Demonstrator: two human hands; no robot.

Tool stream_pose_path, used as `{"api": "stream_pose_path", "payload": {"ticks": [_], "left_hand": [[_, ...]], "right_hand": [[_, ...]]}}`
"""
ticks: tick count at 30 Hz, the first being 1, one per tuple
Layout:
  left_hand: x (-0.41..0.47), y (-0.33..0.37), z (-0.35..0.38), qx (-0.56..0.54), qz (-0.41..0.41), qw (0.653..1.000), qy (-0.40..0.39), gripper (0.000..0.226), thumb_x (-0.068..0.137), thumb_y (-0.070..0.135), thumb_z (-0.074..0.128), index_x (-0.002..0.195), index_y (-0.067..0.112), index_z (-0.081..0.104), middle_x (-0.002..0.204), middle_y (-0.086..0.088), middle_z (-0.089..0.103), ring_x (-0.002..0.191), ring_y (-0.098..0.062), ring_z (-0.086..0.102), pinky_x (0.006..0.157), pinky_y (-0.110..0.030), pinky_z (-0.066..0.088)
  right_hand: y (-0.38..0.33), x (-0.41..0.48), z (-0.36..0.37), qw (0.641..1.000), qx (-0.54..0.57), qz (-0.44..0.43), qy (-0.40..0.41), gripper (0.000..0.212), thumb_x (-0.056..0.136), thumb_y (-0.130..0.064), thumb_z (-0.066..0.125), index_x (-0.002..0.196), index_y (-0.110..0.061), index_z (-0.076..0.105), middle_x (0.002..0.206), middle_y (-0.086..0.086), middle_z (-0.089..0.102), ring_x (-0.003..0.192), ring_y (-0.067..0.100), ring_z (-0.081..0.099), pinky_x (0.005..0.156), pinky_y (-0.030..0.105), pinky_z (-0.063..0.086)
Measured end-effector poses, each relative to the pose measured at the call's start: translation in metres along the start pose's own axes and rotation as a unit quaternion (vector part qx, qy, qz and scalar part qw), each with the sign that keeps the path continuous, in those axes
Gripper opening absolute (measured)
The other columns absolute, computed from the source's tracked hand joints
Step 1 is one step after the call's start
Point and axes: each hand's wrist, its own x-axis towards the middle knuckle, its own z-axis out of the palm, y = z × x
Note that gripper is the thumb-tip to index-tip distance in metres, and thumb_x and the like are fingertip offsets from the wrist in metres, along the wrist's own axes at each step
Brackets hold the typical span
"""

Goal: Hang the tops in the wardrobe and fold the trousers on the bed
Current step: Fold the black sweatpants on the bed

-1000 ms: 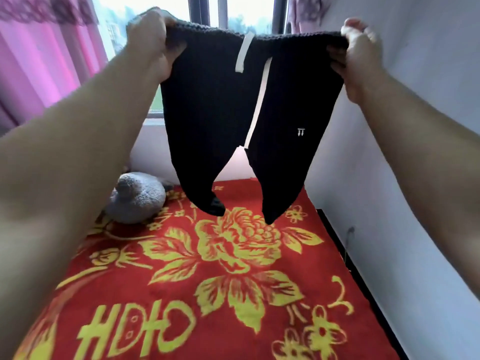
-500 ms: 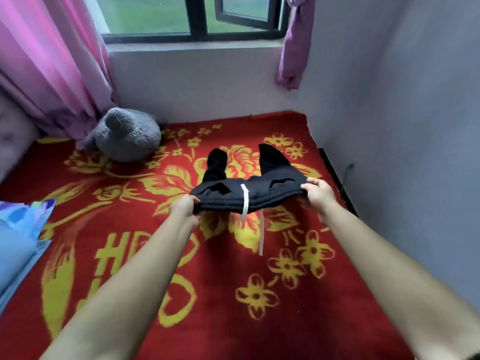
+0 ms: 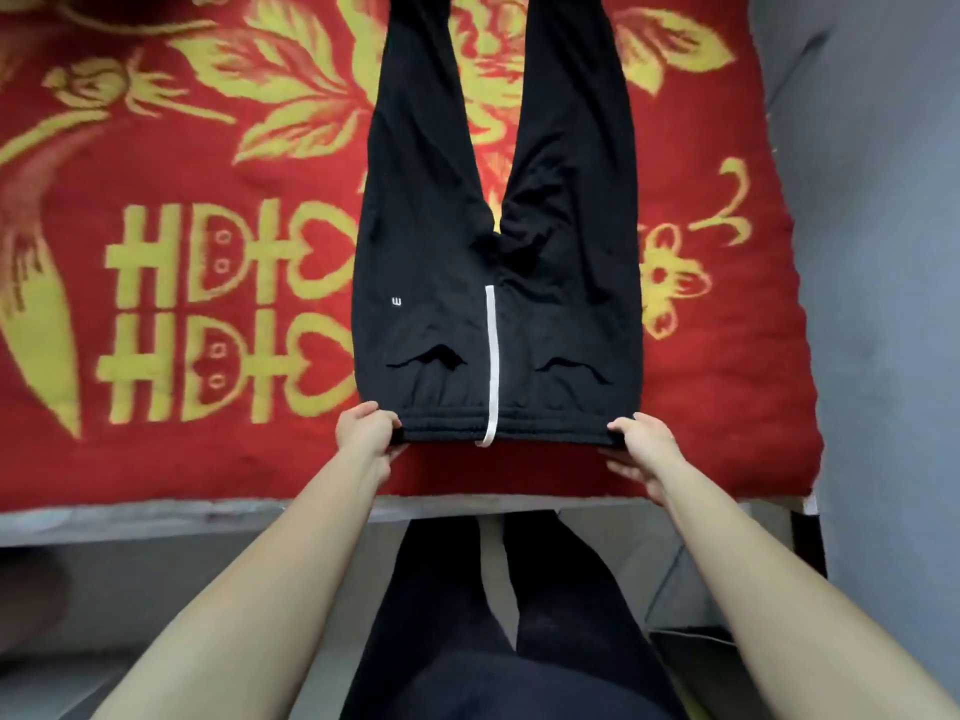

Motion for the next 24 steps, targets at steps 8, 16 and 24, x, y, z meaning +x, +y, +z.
{"api": "stream_pose_path", "payload": {"ticks": [8, 16, 24], "left_hand": [[0.064, -0.077, 0.014, 0.220, 0.070, 0.969, 0.091, 0.033, 0.082, 0.006, 0.062, 0.106, 0.021, 0.044, 0.103, -0.008, 0.056, 0.079, -0.025, 0.055, 0.075, -0.038, 0.055], [0.089, -0.106, 0.038, 0.545, 0.183, 0.800, 0.172, 0.037, 0.080, 0.008, 0.059, 0.116, 0.014, 0.048, 0.130, -0.015, 0.044, 0.119, -0.036, 0.043, 0.095, -0.046, 0.038], [0.058, -0.110, 0.107, 0.550, 0.476, 0.686, -0.005, 0.020, 0.088, 0.014, 0.056, 0.105, 0.008, 0.063, 0.106, -0.014, 0.055, 0.096, -0.034, 0.051, 0.081, -0.045, 0.044]], "right_hand": [[0.063, 0.068, 0.018, 0.994, -0.102, 0.028, 0.006, 0.032, 0.086, -0.019, 0.062, 0.117, -0.014, 0.056, 0.122, 0.007, 0.053, 0.106, 0.025, 0.060, 0.062, 0.032, 0.057], [0.059, 0.110, 0.017, 0.953, -0.301, -0.016, 0.032, 0.050, 0.077, -0.041, 0.066, 0.121, -0.018, 0.057, 0.117, 0.005, 0.065, 0.111, 0.029, 0.061, 0.094, 0.037, 0.049], [-0.021, 0.152, 0.003, 0.978, -0.157, -0.110, 0.086, 0.054, 0.076, -0.043, 0.059, 0.127, -0.025, 0.059, 0.127, 0.003, 0.065, 0.119, 0.024, 0.062, 0.105, 0.046, 0.048]]}}
